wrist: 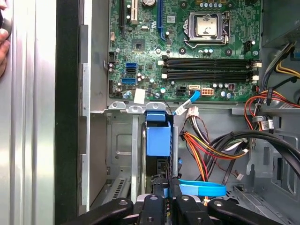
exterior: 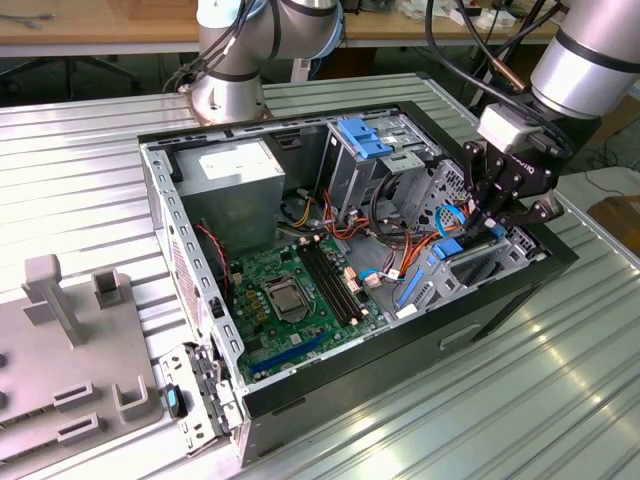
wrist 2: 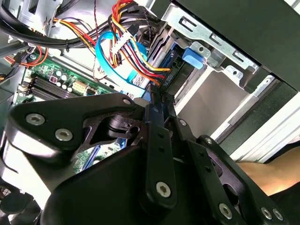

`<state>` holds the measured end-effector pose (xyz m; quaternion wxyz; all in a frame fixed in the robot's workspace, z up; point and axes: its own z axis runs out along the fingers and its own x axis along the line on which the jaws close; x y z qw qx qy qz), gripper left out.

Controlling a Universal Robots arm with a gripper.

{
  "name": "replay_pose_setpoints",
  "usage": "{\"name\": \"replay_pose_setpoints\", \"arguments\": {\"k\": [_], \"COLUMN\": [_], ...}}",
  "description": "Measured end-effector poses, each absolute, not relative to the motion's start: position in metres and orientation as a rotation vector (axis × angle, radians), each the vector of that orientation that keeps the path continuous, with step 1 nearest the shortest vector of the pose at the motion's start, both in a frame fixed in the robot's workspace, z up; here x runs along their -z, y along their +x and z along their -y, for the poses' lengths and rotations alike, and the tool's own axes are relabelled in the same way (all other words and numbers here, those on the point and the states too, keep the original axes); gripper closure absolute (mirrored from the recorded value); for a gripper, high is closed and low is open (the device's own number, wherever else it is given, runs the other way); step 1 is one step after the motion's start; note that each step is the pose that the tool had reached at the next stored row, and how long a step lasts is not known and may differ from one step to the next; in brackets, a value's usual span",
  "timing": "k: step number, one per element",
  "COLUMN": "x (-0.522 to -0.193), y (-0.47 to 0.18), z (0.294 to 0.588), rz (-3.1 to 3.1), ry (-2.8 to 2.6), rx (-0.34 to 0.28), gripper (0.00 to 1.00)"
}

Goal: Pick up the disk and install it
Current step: 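Insert the second disk wire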

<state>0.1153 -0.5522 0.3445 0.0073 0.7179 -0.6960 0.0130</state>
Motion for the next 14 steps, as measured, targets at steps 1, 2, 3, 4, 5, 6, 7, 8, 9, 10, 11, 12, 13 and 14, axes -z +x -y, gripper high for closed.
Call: {"name": "replay_pose_setpoints", "arguments": {"k": [1,2,3,4,5,6,7,8,9,10,11,12,13,14], "x": [-0.3445,-0.3447,-0.3447,-0.3452,-0.3454,-0.3458,-0.3458,-0.3458,-0.3458,-0.3459,-0.3459,-0.3457,-0.3456,-0.3455], "y": [0.1153,0.1153,0.1153,0.1153,0.1153,0.1153,0.1153,0.1153,0.1153,0.1153,0.1153,0.1154,0.1154,0.1155], "z": [0.5522,0.5522,0.5521,0.5522,0.5522,0.5522,0.5522,0.5522,0.5522,0.5522,0.5523,0.5522,0.5523,0.5523], "rz": [2.178,2.181,2.182,2.182,2.182,2.182,2.182,2.182,2.182,2.182,2.183,2.183,2.184,2.184], "ry": [2.246,2.249,2.251,2.251,2.25,2.25,2.25,2.25,2.25,2.251,2.251,2.252,2.252,2.252], "rx": [-0.038,-0.032,-0.029,-0.029,-0.029,-0.03,-0.03,-0.029,-0.029,-0.028,-0.028,-0.026,-0.026,-0.025], "gripper": [0.84,0.84,0.84,0.84,0.84,0.84,0.84,0.84,0.84,0.84,0.84,0.84,0.84,0.84]}}
